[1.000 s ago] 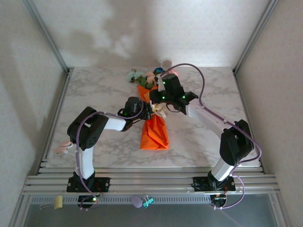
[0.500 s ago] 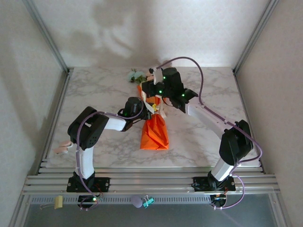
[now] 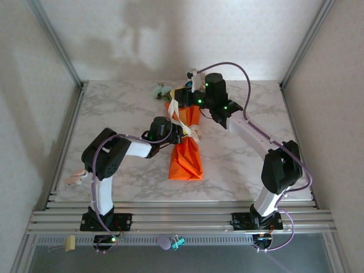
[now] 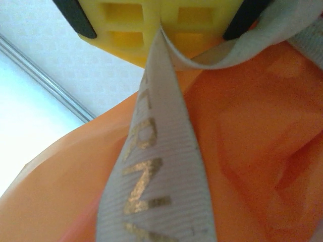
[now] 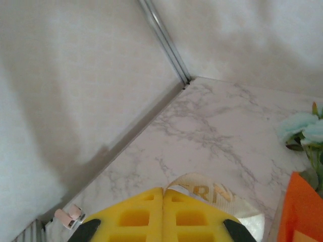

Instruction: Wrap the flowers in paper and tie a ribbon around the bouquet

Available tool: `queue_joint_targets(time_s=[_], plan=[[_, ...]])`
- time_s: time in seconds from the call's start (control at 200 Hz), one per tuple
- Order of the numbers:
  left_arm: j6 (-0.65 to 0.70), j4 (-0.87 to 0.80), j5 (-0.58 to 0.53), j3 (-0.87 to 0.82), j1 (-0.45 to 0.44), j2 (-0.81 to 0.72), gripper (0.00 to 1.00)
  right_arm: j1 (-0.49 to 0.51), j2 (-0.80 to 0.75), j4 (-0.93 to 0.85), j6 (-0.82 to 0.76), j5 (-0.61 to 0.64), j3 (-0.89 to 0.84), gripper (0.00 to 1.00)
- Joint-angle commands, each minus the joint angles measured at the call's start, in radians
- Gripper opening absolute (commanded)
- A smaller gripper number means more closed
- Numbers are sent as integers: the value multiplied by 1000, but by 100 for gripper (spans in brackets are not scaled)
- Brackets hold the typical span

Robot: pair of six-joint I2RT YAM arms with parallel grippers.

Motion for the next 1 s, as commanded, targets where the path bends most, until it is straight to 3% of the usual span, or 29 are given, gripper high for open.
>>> queue_joint_targets(time_s=[0.0, 0.13, 0.35, 0.511, 0.626, 0.716, 0.876, 0.996], plan=[[11, 20, 21, -3, 9, 13, 0, -22, 89, 28, 64, -14, 75, 0], [6, 27, 21, -1, 8, 13, 0, -34, 211, 51, 132, 3, 191, 0], [6, 22, 24, 7, 7, 14, 0, -105, 344, 238, 391, 37, 247, 0], [6, 16, 27, 14, 9, 20, 0, -110, 356, 97, 387, -17, 307, 0], [2, 14, 33, 17, 9, 22, 0, -123, 310, -26, 354, 159, 247, 0], [7, 2, 35, 19, 12, 16, 0, -153, 320, -56, 414, 250, 240, 0], [15, -28, 36, 27, 16, 10, 0, -171, 506, -216, 451, 124, 514, 0], [19, -36, 35, 30, 21, 8, 0, -148, 583, -308, 458, 104, 647, 0]])
